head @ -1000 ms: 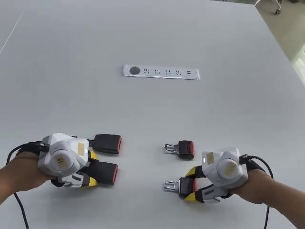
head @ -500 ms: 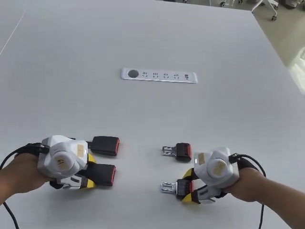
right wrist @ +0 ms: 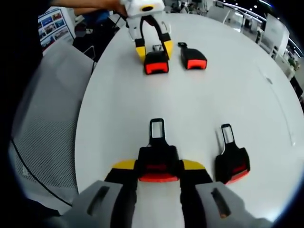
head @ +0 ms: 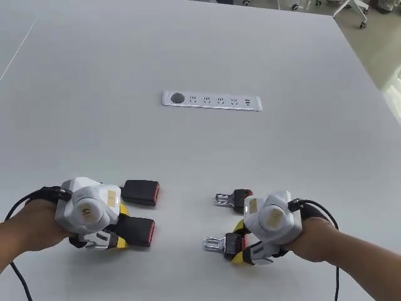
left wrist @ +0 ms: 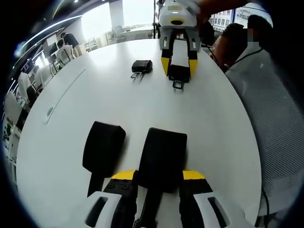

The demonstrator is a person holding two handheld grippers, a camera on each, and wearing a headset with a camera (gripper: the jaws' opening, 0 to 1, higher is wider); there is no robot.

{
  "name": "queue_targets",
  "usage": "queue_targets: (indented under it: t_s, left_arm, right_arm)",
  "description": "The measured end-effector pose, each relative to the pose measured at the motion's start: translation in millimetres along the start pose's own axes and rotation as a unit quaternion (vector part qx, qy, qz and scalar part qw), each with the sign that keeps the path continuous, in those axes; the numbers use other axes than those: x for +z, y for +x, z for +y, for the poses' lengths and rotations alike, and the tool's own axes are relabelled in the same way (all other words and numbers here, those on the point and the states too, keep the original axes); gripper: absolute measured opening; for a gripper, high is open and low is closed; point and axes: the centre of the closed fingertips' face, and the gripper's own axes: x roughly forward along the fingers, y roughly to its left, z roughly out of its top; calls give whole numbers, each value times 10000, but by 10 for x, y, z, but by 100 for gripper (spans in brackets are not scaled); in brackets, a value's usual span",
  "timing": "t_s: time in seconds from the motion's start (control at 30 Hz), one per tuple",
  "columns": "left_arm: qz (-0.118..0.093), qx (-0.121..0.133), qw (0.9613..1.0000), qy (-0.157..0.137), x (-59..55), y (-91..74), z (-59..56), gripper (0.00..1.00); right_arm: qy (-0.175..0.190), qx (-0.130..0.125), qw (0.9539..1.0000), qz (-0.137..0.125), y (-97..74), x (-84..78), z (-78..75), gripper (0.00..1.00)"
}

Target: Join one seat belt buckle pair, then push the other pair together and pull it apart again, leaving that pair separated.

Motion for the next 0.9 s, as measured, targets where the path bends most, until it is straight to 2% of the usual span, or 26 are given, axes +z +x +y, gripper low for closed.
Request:
queue_targets:
  t_s: [0.9]
  left_arm:
    - [112,-17,9999,22,10,-2,-12,35]
  right_arm:
    - [-206,127,9993,-292,264,541,1,33]
